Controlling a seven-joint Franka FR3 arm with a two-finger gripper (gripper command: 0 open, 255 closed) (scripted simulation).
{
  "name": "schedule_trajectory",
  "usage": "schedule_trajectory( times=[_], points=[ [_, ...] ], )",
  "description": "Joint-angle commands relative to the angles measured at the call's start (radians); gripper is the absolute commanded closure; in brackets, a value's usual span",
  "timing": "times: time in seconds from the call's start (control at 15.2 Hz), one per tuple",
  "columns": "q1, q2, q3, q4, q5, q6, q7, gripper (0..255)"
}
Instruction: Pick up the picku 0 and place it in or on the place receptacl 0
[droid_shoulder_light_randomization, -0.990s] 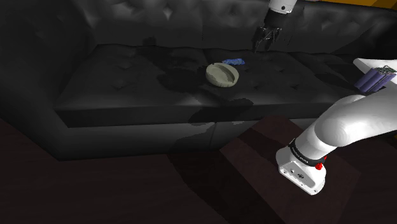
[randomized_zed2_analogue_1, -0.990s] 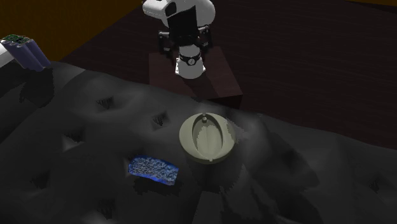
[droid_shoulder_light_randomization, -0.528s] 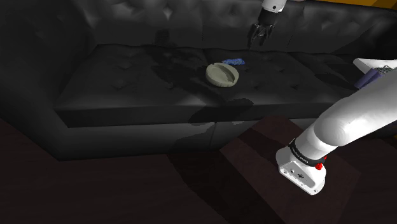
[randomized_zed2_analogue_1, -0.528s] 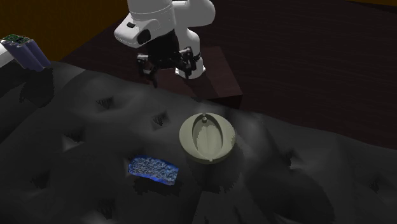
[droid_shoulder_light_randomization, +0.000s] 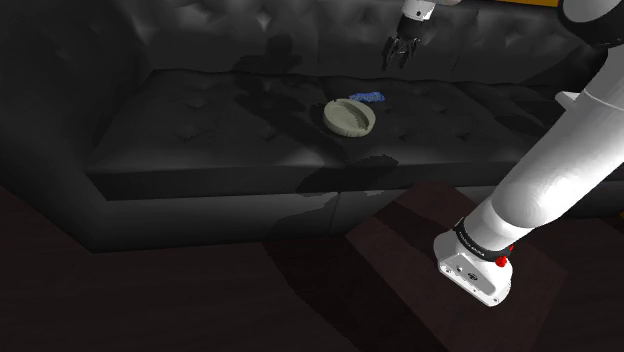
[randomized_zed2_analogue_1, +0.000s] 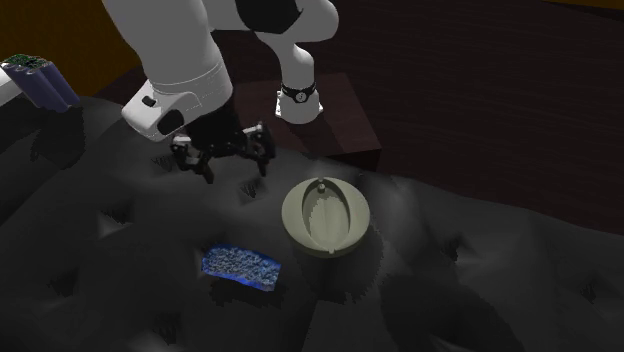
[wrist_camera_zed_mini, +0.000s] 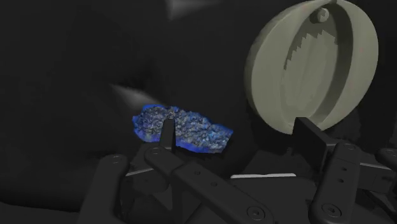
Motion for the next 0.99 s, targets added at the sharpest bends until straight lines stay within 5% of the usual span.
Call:
schedule_trajectory(
  times=[0.0,0.4,0.92],
  points=[
    [-0.021,0.085,-0.011,0.093,0.025,-0.014,-0.038,0],
    [-0.097,0.344,-0.014,0.407,0.093,-0.086,-0.110,0],
    [-0.093,0.371,-0.006,0.343,0.104,0.003,-0.119,0]
  ],
)
